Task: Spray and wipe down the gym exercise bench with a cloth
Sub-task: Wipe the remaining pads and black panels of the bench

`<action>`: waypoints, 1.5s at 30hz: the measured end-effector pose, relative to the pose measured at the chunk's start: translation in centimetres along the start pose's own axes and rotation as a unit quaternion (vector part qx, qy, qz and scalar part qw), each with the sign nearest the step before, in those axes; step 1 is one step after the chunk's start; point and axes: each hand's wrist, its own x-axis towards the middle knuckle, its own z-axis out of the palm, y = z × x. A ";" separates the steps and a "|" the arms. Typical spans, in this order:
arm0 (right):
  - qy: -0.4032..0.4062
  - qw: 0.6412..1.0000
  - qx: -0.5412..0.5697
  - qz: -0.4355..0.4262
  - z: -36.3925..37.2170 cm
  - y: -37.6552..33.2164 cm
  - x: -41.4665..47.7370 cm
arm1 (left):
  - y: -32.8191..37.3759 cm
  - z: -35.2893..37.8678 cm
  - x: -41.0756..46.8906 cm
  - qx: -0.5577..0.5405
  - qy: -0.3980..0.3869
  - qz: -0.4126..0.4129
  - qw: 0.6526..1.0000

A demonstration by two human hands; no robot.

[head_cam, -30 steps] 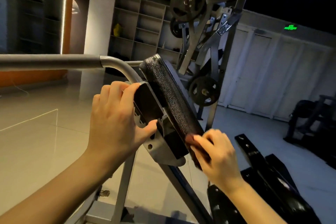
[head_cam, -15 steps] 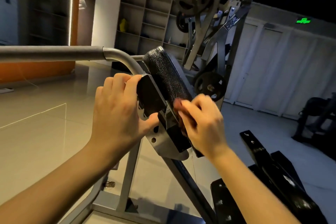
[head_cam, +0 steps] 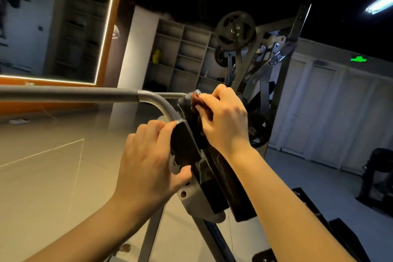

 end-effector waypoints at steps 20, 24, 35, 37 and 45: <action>-0.052 0.997 0.041 -0.037 0.0 0.0 -1.0 | -0.9 0.6 0.1 -0.013 0.017 0.014 1.000; -0.127 0.988 0.025 -0.080 -3.0 2.4 -10.0 | -0.8 1.0 -0.1 -0.028 0.017 0.005 0.999; -0.044 0.998 0.011 -0.046 0.6 -0.9 2.8 | -1.1 0.6 0.1 -0.007 0.014 0.019 1.000; -0.083 0.994 0.022 -0.066 -0.3 -0.1 -1.1 | -1.1 0.5 0.1 -0.008 0.010 0.021 1.000; -0.192 0.968 -0.020 -0.157 -5.5 4.4 -10.3 | -0.6 0.9 -0.3 -0.028 0.010 0.000 1.000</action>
